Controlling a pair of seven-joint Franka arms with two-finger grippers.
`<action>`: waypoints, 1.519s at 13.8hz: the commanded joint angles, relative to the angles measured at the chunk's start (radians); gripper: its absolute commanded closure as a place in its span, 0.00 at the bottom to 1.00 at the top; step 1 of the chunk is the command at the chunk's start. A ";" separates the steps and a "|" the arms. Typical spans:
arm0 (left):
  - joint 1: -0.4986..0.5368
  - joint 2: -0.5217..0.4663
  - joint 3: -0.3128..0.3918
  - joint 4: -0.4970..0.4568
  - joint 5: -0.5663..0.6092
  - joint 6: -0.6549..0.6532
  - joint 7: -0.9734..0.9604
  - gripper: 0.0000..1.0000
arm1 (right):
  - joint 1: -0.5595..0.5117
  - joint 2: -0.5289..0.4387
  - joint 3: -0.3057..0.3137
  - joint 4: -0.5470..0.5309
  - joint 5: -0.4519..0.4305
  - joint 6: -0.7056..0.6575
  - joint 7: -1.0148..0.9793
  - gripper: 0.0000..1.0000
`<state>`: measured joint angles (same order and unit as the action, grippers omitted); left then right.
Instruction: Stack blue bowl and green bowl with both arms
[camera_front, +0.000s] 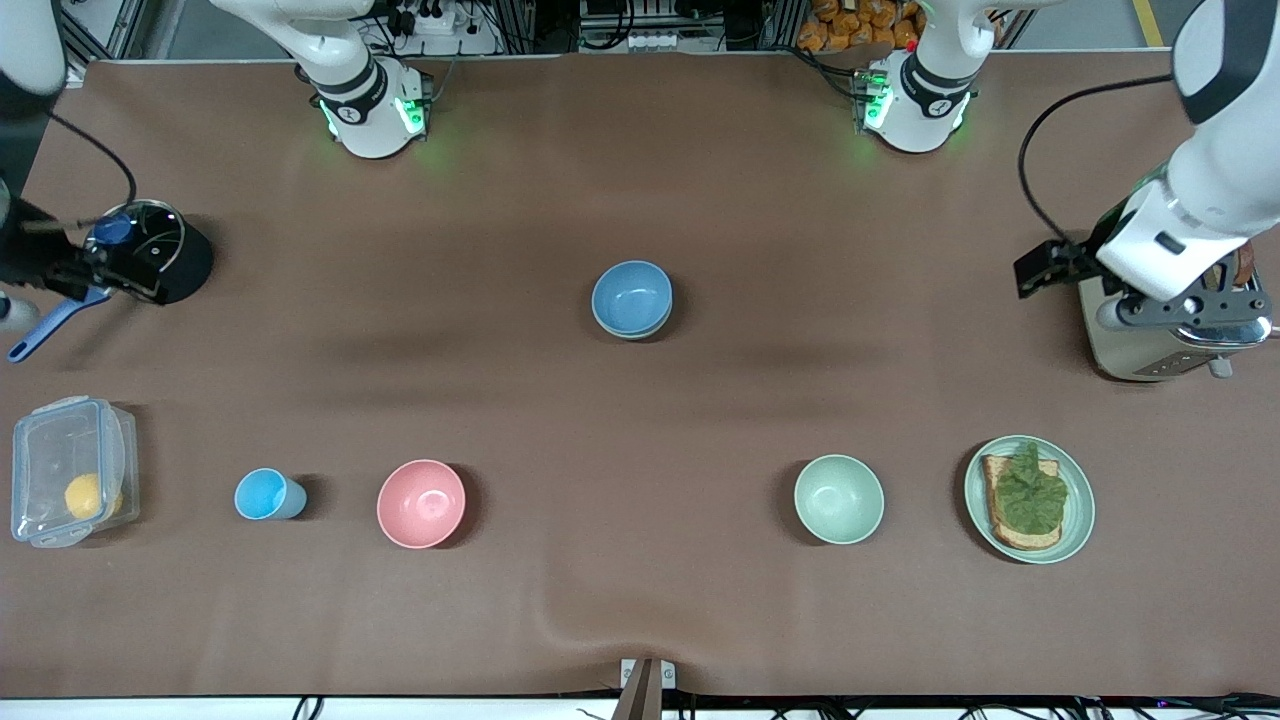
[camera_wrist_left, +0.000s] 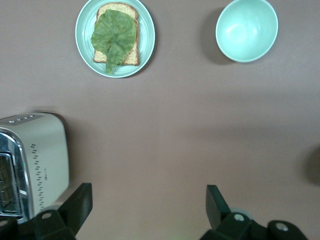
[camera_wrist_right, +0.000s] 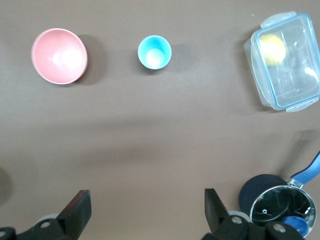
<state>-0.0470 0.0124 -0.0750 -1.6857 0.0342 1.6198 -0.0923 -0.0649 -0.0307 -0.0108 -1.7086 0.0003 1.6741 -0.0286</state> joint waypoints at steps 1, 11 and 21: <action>-0.020 -0.038 0.027 -0.023 -0.020 -0.024 0.057 0.00 | -0.024 0.012 0.032 0.049 -0.022 -0.013 -0.002 0.00; -0.017 -0.028 0.073 0.161 -0.017 -0.175 0.131 0.00 | 0.003 0.064 0.031 0.116 -0.017 -0.054 0.001 0.00; -0.019 -0.028 0.064 0.161 -0.037 -0.201 0.060 0.00 | -0.003 0.064 0.031 0.116 -0.017 -0.045 0.001 0.00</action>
<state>-0.0600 -0.0153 -0.0117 -1.5392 0.0299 1.4406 0.0039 -0.0619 0.0228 0.0150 -1.6173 -0.0006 1.6372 -0.0289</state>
